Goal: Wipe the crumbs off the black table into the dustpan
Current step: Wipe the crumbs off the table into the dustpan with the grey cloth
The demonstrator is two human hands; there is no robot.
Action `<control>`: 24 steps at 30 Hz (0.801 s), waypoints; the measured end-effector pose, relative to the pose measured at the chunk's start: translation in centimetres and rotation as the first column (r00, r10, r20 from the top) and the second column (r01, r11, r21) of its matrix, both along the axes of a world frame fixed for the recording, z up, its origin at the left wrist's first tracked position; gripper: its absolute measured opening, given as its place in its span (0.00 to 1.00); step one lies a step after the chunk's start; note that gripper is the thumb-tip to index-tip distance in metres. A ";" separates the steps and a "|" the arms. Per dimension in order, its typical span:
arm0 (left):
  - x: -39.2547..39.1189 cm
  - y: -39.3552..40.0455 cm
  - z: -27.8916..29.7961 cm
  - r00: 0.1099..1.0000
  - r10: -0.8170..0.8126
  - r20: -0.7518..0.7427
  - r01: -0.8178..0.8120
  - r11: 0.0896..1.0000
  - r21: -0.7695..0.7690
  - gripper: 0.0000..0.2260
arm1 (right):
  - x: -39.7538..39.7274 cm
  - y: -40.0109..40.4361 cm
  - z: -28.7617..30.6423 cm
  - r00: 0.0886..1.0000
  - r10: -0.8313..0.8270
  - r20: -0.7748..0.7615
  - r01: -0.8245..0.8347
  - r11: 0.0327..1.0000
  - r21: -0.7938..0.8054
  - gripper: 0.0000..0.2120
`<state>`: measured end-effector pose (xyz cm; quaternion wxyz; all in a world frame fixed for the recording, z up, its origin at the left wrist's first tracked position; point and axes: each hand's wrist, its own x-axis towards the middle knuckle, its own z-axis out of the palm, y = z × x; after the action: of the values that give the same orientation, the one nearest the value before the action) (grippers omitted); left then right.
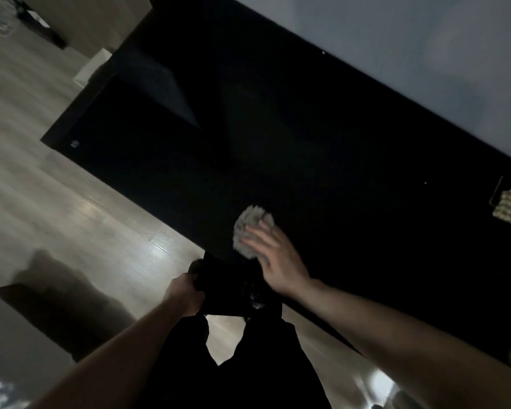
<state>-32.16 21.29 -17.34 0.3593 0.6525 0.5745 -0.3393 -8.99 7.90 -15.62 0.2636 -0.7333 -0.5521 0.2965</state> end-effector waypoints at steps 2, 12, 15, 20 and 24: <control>-0.1 -0.4 0.4 1.000 -0.016 0.014 0.016 1.000 0.004 0.23 | -3.8 -1.9 0.1 0.996 0.012 -0.093 -0.013 1.000 -0.008 0.26; -0.2 -1.9 1.7 0.996 -0.082 0.033 0.082 0.997 0.001 0.19 | -4.7 -6.1 4.2 0.911 -0.283 -0.301 0.318 0.945 0.075 0.25; -0.1 -2.0 1.9 0.995 -0.093 0.038 0.093 0.996 0.008 0.18 | 2.5 -6.2 4.5 0.869 -0.463 -0.175 0.486 0.865 0.124 0.29; -0.2 -1.7 0.8 0.990 -0.135 0.043 0.134 0.991 0.022 0.17 | 17.6 -7.8 2.4 0.662 -0.740 0.115 0.722 0.672 0.167 0.27; -0.7 -1.5 -0.5 0.984 -0.176 0.031 0.176 0.984 0.024 0.19 | 26.5 -10.7 1.0 0.517 -0.784 0.344 0.831 0.556 0.020 0.28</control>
<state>-32.82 19.81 -17.87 0.3304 0.7101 0.5122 -0.3526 17.54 -2.76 -14.63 0.2251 -0.9597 -0.1579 0.0588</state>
